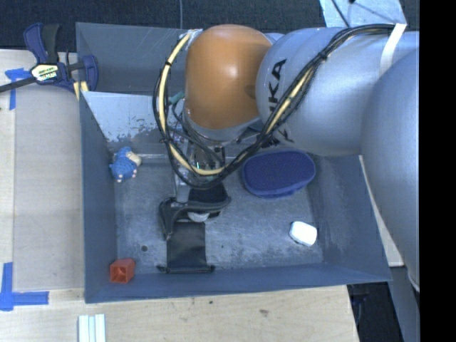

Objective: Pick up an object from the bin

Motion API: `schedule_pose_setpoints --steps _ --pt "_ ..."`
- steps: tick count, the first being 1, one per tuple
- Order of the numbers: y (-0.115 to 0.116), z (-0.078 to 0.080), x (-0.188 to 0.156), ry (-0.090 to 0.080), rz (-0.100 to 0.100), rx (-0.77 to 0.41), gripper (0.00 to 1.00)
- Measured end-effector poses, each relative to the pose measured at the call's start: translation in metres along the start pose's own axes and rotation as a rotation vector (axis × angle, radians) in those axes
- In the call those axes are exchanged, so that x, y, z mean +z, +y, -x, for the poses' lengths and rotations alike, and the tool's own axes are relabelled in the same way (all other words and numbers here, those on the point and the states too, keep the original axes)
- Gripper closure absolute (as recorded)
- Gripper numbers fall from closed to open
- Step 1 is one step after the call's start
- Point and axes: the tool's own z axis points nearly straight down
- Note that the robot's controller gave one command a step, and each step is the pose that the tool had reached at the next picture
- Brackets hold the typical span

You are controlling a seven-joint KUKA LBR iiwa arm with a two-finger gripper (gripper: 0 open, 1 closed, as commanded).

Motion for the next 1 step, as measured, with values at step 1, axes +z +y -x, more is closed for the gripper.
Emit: schedule_pose_setpoints --steps 1 --pt "-0.0643 -0.0196 0.1245 -0.002 -0.002 -0.184 0.0"
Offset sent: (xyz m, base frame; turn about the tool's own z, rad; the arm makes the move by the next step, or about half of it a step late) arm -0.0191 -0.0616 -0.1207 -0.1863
